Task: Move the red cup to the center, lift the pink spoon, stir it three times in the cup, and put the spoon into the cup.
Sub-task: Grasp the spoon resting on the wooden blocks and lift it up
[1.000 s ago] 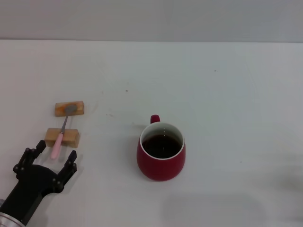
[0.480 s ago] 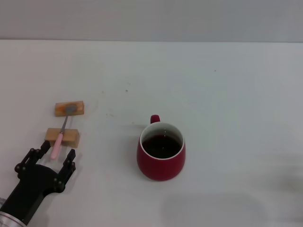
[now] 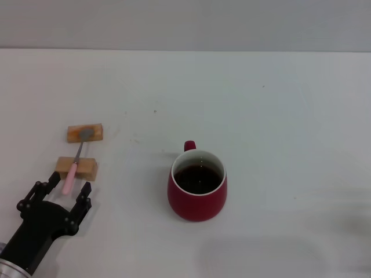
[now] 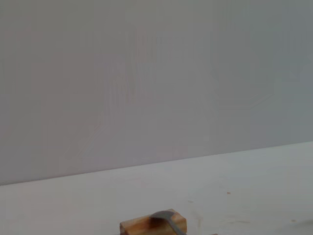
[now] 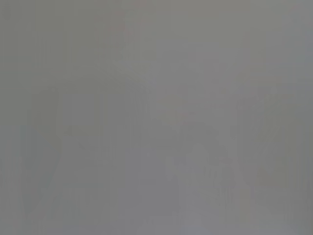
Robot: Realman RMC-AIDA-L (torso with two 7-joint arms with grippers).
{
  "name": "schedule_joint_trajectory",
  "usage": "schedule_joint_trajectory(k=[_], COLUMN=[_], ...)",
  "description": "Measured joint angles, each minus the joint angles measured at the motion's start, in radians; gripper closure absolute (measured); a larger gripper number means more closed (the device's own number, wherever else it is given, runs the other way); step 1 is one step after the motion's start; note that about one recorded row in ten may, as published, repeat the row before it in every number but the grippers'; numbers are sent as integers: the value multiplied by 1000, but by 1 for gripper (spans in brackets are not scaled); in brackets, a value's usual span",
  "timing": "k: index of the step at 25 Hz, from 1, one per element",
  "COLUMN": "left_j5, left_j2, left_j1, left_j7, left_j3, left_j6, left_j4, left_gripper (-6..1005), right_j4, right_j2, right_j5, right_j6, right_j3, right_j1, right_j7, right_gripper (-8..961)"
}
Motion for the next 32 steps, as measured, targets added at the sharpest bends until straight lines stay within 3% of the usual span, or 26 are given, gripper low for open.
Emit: schedule_joint_trajectory(k=[13, 16, 27, 32], left_j5=[-2, -18, -38, -33], left_j2=[1, 0, 1, 4], left_j1=[-12, -19, -18, -12], left_j7=[3, 1, 1, 0], left_j3=[-11, -18, -9, -6], left_j6=[-25, -50, -11, 26], left_j4=[-3, 0, 10, 22], left_gripper=[402, 616, 824, 824], right_j4=[1, 2, 5, 5], right_j2=[0, 0, 0, 0], right_j5=[0, 0, 0, 0], right_j6=[-4, -12, -15, -15], right_j3=[0, 0, 0, 0], right_j1=[-4, -7, -14, -14], right_j7=[0, 0, 0, 0], right_gripper=[954, 953, 954, 954])
